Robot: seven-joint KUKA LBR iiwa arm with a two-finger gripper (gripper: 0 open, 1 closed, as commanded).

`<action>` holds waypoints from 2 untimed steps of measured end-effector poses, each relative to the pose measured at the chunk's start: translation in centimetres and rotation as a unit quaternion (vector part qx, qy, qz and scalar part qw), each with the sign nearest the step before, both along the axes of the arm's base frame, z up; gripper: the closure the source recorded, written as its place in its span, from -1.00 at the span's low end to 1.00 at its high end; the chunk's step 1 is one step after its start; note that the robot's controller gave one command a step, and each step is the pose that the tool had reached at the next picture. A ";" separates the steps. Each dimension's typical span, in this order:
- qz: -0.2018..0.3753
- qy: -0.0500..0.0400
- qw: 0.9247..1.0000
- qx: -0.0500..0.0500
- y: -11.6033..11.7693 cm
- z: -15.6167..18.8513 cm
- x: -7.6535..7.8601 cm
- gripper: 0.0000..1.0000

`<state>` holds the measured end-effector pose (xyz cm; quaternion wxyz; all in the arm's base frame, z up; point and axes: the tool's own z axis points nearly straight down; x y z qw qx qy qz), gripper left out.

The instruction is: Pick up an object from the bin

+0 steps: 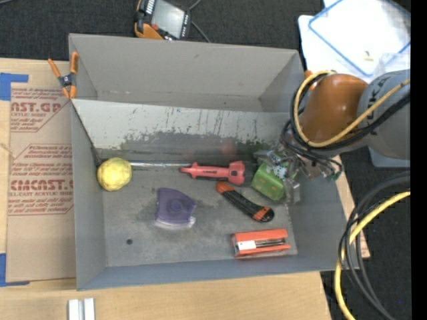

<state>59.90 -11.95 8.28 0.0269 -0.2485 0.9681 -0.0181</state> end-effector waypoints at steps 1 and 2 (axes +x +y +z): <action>-0.001 -0.001 1.000 0.001 0.0 0.0 0.0 1.00; -0.001 -0.002 1.000 0.000 0.1 2.9 0.0 1.00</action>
Offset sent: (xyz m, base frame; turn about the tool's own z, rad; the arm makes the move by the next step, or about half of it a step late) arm -0.0001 0.0001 0.0294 0.0014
